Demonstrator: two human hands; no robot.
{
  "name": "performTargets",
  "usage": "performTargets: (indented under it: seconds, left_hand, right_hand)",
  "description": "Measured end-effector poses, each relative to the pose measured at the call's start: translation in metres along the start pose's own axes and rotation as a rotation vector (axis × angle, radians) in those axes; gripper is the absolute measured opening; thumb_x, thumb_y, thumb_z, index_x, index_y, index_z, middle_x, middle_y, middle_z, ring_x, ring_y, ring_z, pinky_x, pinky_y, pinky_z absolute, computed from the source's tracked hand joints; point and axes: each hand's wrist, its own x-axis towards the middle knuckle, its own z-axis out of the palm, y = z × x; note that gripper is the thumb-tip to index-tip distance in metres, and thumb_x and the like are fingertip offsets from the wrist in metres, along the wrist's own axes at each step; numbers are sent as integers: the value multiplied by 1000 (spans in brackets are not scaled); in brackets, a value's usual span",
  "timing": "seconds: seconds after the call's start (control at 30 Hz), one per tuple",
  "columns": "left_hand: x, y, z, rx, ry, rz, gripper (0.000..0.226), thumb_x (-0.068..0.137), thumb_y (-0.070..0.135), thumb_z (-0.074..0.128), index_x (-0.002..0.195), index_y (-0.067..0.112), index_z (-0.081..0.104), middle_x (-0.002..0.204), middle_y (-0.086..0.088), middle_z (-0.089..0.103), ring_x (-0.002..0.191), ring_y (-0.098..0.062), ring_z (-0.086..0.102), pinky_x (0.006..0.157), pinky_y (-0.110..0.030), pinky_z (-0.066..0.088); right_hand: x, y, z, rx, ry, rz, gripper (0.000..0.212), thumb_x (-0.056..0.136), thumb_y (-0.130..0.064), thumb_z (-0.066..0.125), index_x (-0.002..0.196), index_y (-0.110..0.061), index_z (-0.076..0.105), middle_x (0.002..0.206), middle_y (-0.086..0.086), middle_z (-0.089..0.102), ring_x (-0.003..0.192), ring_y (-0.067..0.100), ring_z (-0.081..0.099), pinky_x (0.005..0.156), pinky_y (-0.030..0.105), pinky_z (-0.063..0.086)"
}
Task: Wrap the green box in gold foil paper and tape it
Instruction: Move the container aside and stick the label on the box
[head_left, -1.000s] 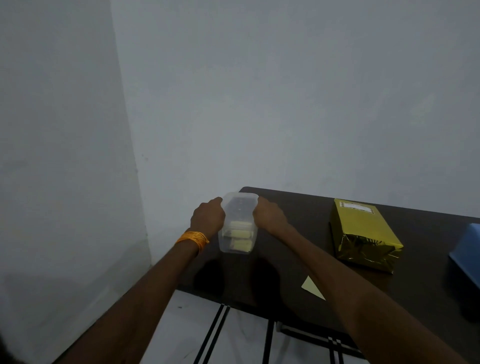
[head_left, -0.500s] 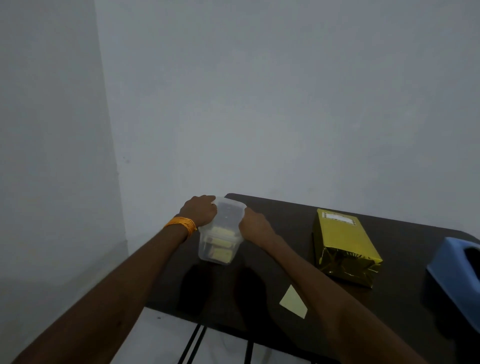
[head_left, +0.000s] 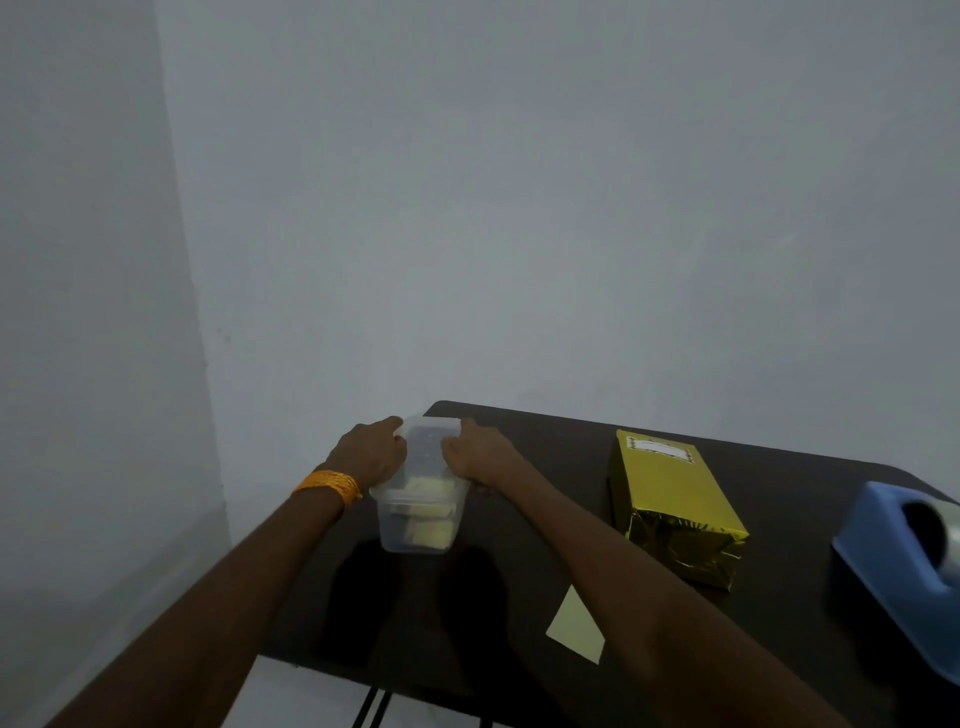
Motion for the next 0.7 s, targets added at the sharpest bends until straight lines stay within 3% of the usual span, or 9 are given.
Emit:
performTargets:
  seconds: [0.1,0.2,0.37,0.7]
  left_hand:
    - [4,0,0,-15,-35,-16,50,104,30,31,154,23,29,151,-17,42,132,-35,45,110,-39,35]
    - [7,0,1,-1,-62,-14,50,105,30,29,155,24,25,151,-18,41,132,-36,45,111,-40,35]
    - [9,0,2,-34,-46,-27,51,103,32,34,153,24,30,149,-15,45,128,-35,49,110,-42,39]
    - [0,9,-1,-6,-38,5,52,104,34,34,153,19,31,152,-12,42,134,-33,43,112,-38,32]
  right_hand:
    - [4,1,7,16,10,23,70,97,-55,37,153,-15,24,143,21,48,126,40,52,104,45,45]
    - [7,2,8,44,15,35,68,95,-56,42,150,-17,31,140,17,51,123,36,54,101,42,47]
    - [9,2,6,26,17,40,68,92,-58,44,145,-16,36,139,17,52,123,36,53,102,43,47]
    - [-1,4,5,29,57,20,68,91,-58,43,146,-19,36,138,16,55,122,36,55,101,44,48]
